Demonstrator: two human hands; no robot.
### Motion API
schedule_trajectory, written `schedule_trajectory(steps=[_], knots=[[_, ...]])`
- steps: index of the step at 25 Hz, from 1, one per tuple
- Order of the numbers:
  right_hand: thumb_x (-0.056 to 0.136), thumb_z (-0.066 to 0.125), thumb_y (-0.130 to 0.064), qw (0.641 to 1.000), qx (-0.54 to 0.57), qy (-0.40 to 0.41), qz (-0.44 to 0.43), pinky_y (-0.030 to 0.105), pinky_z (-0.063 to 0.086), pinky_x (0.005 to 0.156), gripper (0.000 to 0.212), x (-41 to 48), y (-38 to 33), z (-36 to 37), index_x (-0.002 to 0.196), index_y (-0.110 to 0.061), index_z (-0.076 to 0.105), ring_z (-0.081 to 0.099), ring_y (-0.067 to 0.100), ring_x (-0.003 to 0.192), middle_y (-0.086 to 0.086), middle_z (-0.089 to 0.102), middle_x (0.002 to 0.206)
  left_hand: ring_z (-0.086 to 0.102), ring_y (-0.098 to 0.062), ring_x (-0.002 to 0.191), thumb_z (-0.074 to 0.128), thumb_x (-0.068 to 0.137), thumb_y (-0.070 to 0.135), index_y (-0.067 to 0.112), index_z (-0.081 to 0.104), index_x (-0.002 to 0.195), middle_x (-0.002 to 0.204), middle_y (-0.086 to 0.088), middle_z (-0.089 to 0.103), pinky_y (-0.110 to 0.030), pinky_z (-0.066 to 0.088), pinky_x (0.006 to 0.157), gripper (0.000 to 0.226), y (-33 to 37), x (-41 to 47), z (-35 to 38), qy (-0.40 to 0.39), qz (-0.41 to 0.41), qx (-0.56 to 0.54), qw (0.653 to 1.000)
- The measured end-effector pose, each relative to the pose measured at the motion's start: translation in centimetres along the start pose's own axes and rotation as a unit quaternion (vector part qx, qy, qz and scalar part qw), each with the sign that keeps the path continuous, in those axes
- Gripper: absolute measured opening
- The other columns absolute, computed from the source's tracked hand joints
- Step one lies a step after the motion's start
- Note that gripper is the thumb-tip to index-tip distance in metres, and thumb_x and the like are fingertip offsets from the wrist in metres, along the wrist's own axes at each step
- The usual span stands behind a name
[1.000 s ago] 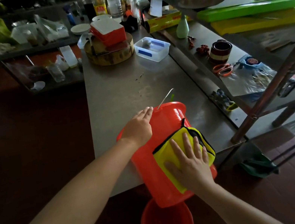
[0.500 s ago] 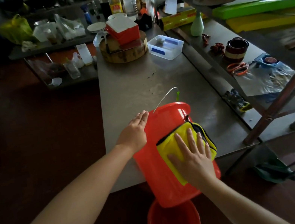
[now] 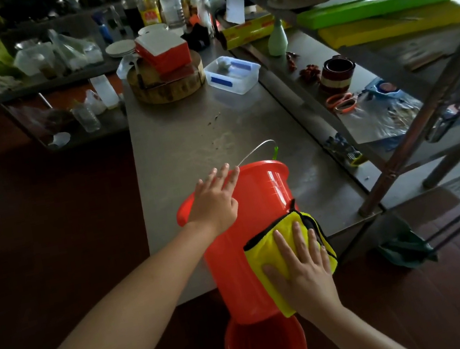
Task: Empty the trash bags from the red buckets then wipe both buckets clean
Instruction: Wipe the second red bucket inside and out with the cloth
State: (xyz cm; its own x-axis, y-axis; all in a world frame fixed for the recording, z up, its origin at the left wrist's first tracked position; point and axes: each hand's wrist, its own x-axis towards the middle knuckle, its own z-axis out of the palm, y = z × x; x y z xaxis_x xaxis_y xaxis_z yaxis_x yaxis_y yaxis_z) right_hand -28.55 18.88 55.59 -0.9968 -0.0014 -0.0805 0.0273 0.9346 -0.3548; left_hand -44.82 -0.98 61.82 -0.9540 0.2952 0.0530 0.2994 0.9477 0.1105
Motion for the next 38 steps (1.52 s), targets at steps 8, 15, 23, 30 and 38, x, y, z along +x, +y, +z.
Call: schedule_trajectory(steps=[8,15,23,30,38], knots=[[0.086,0.024,-0.085,0.999,0.041,-0.016,-0.001,0.06,0.005,0.122,0.079,11.2,-6.7,-1.5,0.154,-0.053,-0.001,-0.012,0.033,0.154,-0.007,-0.016,0.168,0.02,-0.031,0.15,0.049,0.094,0.01,0.025,0.023,0.158,0.165,-0.006,0.02,-0.049,0.02,0.121,0.071,-4.8,-3.3,-0.1,0.03,-0.03,-0.092,0.995],[0.09,0.019,-0.084,0.996,-0.004,0.034,-0.084,0.06,0.005,0.122,0.074,6.8,-7.0,0.5,0.155,-0.053,0.002,-0.011,0.033,0.155,-0.005,-0.011,0.169,0.044,-0.038,0.136,0.054,0.089,-0.003,0.008,0.034,0.153,0.158,-0.016,0.033,-0.045,0.035,0.115,0.068,-8.1,-7.1,0.1,0.08,-0.02,-0.126,0.989],[0.091,0.024,-0.084,0.993,-0.02,0.035,-0.107,0.057,0.011,0.123,0.074,-1.1,-1.4,2.0,0.155,-0.055,0.002,-0.015,0.027,0.155,-0.01,-0.014,0.168,0.038,-0.036,0.142,0.054,0.091,0.003,0.014,0.031,0.155,0.161,-0.013,0.029,-0.045,0.039,0.113,0.069,-9.1,-8.7,0.4,0.066,-0.043,-0.097,0.992],[0.087,0.015,-0.089,0.996,-0.01,-0.002,-0.087,0.055,-0.002,0.124,0.074,-0.6,-1.7,1.4,0.151,-0.061,-0.01,-0.028,0.025,0.151,-0.015,-0.029,0.163,0.013,-0.035,0.152,0.057,0.084,0.008,0.007,0.049,0.146,0.165,-0.014,0.014,-0.052,0.025,0.12,0.062,-6.9,-6.6,-1.4,0.106,0.002,0.016,0.994],[0.084,0.013,-0.091,0.997,0.003,-0.012,-0.072,0.052,-0.002,0.125,0.075,0.3,-1.2,1.0,0.148,-0.063,-0.013,-0.029,0.022,0.151,-0.019,-0.032,0.16,0.009,-0.029,0.154,0.05,0.092,0.021,0.02,0.043,0.151,0.167,-0.009,0.011,-0.05,0.014,0.123,0.059,-4.4,-6.4,-0.1,0.043,0.05,0.047,0.997]])
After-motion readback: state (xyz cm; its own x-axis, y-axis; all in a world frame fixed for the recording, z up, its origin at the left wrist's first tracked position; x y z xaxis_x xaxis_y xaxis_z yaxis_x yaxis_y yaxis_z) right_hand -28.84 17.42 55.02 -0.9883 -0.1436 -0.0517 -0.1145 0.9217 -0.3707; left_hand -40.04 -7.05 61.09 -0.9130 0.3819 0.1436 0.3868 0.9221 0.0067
